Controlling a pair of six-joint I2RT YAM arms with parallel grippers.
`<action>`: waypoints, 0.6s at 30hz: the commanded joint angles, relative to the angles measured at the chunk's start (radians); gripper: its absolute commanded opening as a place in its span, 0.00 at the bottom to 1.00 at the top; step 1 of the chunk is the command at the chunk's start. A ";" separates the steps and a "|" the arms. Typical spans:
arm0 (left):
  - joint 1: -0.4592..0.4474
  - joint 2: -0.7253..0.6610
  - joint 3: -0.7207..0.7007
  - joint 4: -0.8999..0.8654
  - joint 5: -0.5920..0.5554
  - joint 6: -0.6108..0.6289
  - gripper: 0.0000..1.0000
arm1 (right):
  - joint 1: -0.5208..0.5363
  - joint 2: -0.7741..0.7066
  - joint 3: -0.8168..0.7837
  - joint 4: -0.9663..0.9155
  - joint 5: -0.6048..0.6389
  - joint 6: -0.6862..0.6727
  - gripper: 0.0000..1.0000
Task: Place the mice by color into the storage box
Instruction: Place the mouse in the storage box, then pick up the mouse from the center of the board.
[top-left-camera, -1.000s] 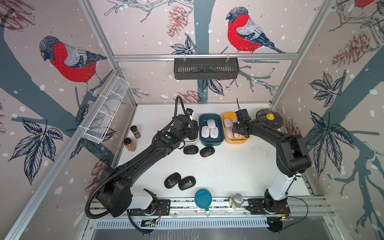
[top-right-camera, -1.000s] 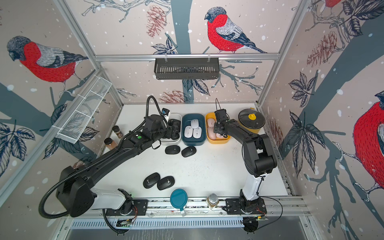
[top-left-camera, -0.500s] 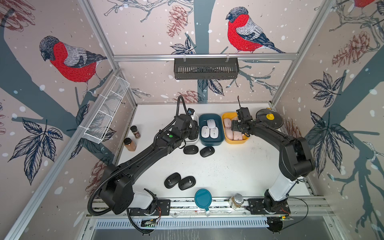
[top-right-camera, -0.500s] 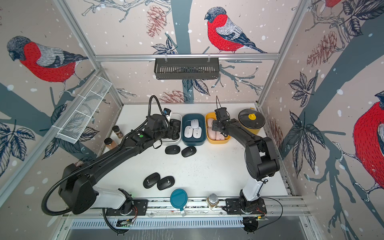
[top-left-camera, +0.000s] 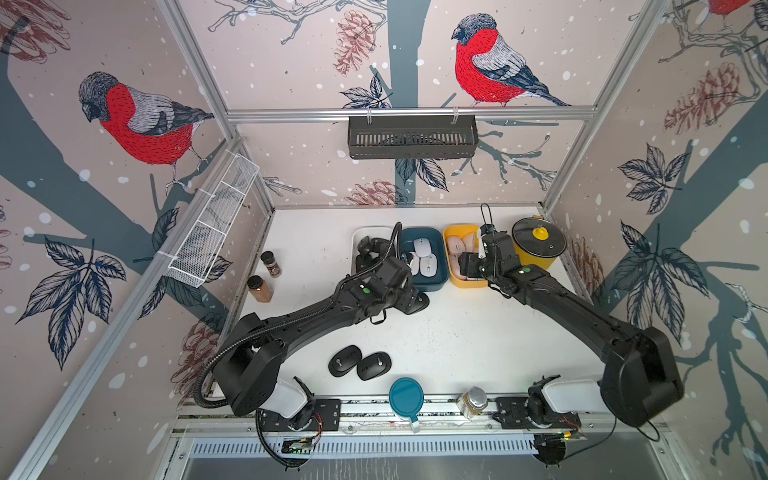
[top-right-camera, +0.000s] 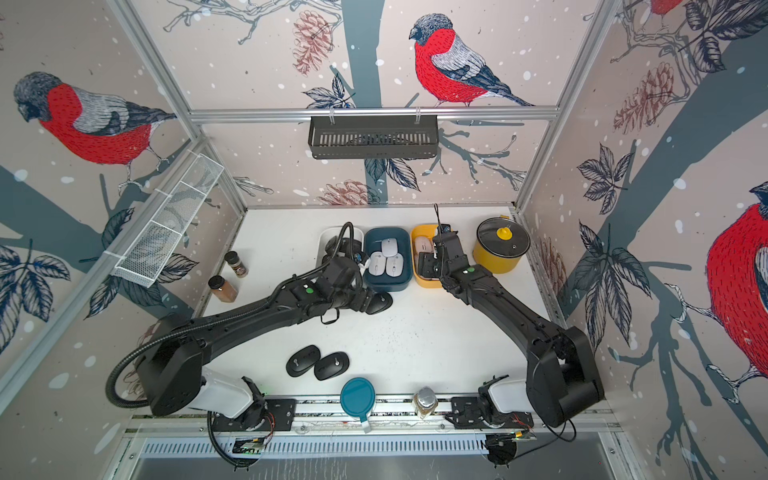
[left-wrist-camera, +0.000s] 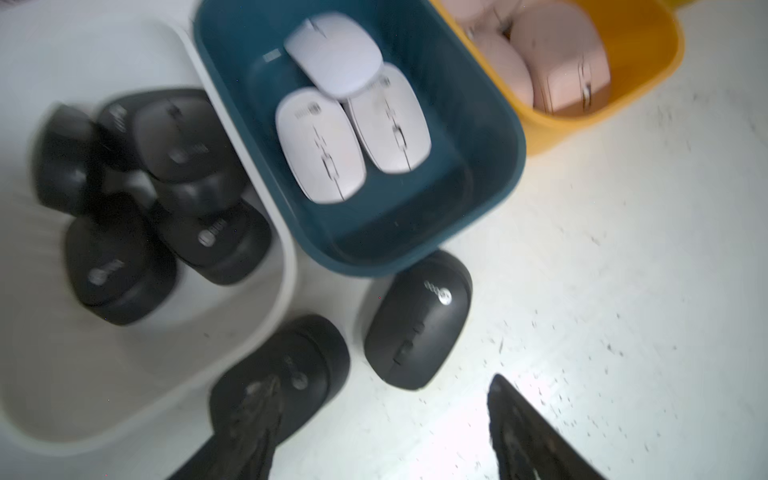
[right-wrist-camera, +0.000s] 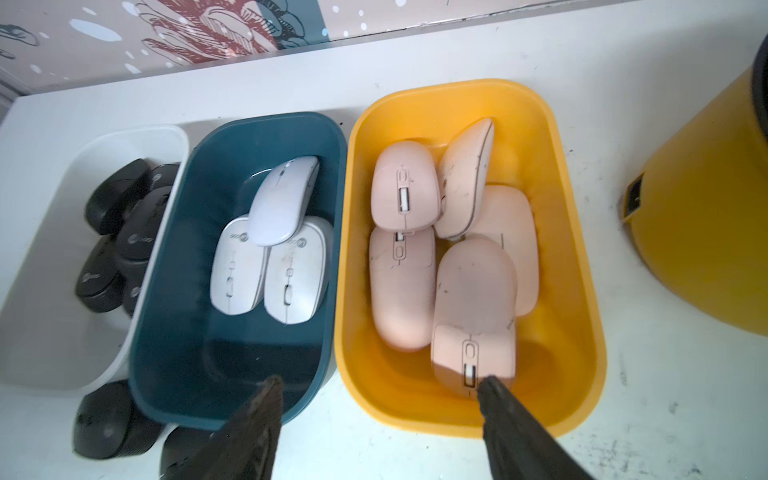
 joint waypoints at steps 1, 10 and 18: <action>-0.022 0.025 -0.045 0.101 0.070 -0.026 0.77 | -0.001 -0.045 -0.034 0.047 -0.030 0.012 0.75; -0.031 0.156 -0.026 0.163 0.109 0.017 0.78 | -0.006 -0.067 -0.061 0.058 -0.059 0.016 0.76; -0.030 0.211 0.011 0.192 0.054 0.061 0.79 | -0.003 -0.048 -0.057 0.062 -0.080 0.022 0.76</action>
